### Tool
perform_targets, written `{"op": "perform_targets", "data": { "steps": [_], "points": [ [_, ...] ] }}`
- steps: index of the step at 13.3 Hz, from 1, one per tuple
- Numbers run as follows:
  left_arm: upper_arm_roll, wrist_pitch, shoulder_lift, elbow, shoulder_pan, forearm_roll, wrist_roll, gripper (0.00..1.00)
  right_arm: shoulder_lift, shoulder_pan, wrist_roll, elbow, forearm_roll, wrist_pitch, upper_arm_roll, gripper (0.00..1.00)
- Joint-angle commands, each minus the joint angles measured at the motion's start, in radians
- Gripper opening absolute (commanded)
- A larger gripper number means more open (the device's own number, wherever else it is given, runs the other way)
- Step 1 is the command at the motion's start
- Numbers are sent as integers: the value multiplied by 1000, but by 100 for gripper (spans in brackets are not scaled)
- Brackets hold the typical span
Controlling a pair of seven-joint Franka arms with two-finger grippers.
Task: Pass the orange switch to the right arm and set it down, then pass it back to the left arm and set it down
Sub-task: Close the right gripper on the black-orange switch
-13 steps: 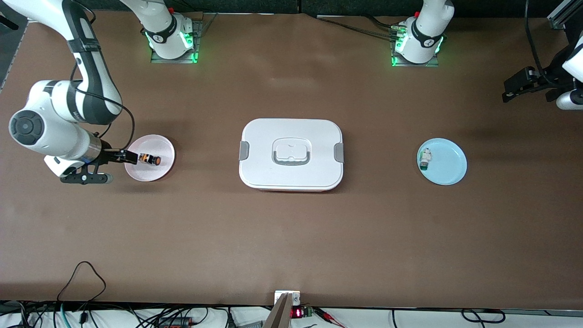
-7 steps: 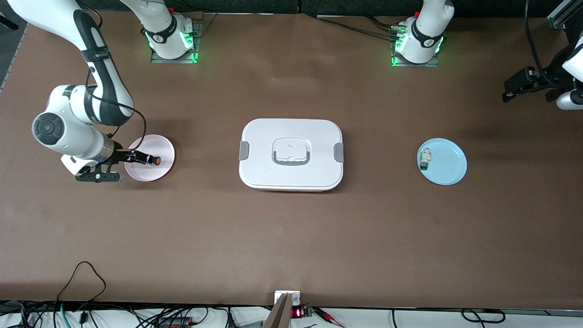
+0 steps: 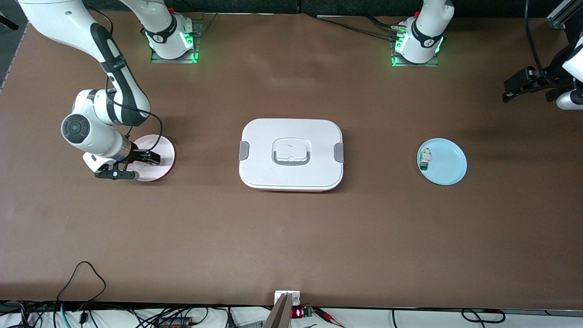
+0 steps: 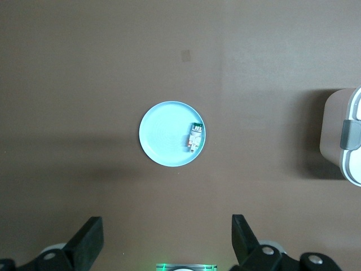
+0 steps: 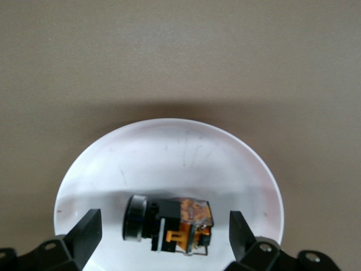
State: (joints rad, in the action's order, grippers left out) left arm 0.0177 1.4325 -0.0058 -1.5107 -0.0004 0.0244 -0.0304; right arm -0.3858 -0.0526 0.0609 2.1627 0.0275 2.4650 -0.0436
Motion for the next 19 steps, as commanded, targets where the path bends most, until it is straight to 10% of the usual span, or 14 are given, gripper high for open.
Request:
{"op": "perform_targets", "data": {
  "steps": [1, 19],
  "points": [
    [4, -20, 1, 24, -4, 5, 0, 100, -2, -6, 7, 17, -12, 12, 1, 100],
    [13, -18, 1, 24, 6, 5, 4, 100, -41, 27, 13, 43, -26, 52, -1, 100]
  ]
}}
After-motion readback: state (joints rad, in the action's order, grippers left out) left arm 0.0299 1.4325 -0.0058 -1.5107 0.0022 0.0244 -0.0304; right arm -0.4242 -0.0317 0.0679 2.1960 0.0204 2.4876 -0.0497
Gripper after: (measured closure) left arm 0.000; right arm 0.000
